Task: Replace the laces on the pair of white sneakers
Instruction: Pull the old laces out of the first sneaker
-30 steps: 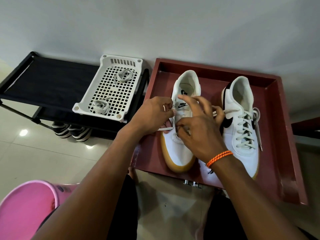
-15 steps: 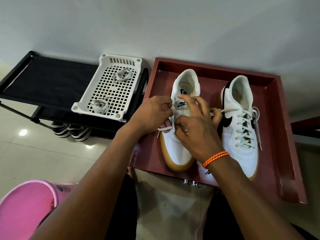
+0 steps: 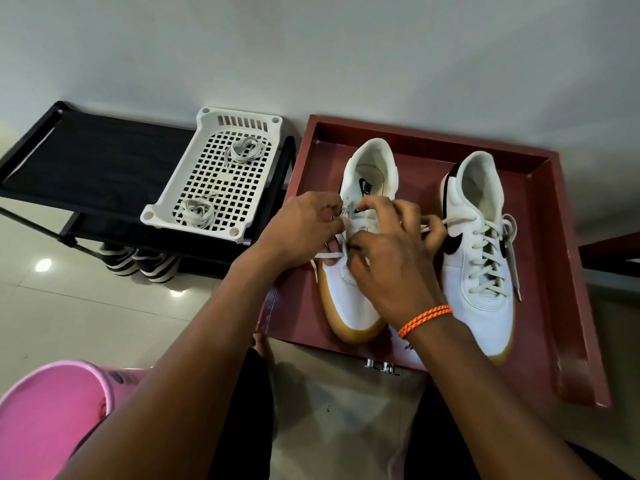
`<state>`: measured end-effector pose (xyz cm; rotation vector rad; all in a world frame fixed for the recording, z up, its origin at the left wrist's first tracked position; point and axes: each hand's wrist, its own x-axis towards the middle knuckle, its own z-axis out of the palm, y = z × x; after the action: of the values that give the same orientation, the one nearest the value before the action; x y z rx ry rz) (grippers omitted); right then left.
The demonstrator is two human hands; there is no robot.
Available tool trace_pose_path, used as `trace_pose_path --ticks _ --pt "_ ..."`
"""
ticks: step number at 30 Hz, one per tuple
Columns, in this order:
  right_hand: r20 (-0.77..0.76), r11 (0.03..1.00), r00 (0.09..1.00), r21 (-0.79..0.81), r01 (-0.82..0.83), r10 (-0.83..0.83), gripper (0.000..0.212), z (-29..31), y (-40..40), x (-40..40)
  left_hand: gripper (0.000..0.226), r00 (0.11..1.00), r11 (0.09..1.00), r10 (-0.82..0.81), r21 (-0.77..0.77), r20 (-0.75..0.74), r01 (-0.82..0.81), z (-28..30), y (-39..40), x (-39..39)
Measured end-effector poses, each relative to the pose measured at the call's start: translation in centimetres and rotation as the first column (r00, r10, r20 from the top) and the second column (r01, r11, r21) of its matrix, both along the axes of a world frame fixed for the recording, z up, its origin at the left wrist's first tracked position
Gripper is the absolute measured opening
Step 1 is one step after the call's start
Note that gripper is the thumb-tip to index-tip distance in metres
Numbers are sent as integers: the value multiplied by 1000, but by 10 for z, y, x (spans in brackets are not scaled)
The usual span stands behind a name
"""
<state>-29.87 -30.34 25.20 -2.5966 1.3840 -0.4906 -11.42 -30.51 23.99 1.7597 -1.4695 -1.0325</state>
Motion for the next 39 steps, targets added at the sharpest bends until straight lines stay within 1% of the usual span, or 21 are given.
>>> trace_pose_path --ticks 2,4,8,10,12,15,18,20,22,24,26,27,29,31,33,36,39 --pt "-22 1000 1000 4 -7 8 12 -1 -2 -1 38 1000 1000 -10 -8 6 10 1 0 0" --pt "-2 1000 1000 9 -11 11 16 4 -7 -6 39 1000 1000 -4 -11 23 4 2 0 -1" --pt "81 999 995 -3 52 -51 10 16 -17 -17 26 1000 1000 4 1 12 -4 0 0 -1" --pt "104 997 992 -7 71 -70 8 18 -18 -19 29 1000 1000 4 3 10 -4 0 -1 -1" --pt "111 999 993 33 36 -40 6 15 -17 -17 34 1000 1000 3 4 6 -3 1 0 -1" --pt "44 996 998 78 -38 35 7 5 -10 -10 41 1000 1000 6 2 3 -6 3 1 -2" --pt "29 995 997 64 -74 72 11 2 -8 -7 37 1000 1000 4 -12 14 -4 4 2 -2" --pt "63 997 996 48 -63 60 12 6 -12 -11 26 1000 1000 12 -25 29 -11 3 2 -1" --pt "127 999 992 37 -5 1 11 13 -17 -17 21 999 1000 21 -23 41 -20 2 1 -1" --pt "200 997 977 31 67 -71 9 18 -23 -24 20 999 1000 21 -18 37 -21 2 1 -2" --pt "243 997 967 51 61 -71 7 19 -26 -27 22 999 1000 22 -16 43 -22 3 2 -2" --pt "241 997 970 72 25 -41 7 18 -26 -26 22 999 1000 21 -15 45 -20 4 2 -2" --pt "184 994 982 101 -51 32 14 13 -20 -21 19 999 1000 16 -14 49 -16 4 2 -2" --pt "90 990 993 111 -88 78 13 6 -13 -14 18 999 1000 12 -15 49 -12 5 2 -3" --pt "44 991 994 90 -104 100 12 2 -10 -10 21 998 1000 10 -20 56 -9 6 2 -3" --pt "100 997 993 47 -66 61 11 8 -13 -13 21 999 1000 15 -14 50 -15 7 3 -3" --pt "202 997 977 27 69 -73 6 17 -21 -21 20 998 1000 28 -5 52 -28 8 4 -3"
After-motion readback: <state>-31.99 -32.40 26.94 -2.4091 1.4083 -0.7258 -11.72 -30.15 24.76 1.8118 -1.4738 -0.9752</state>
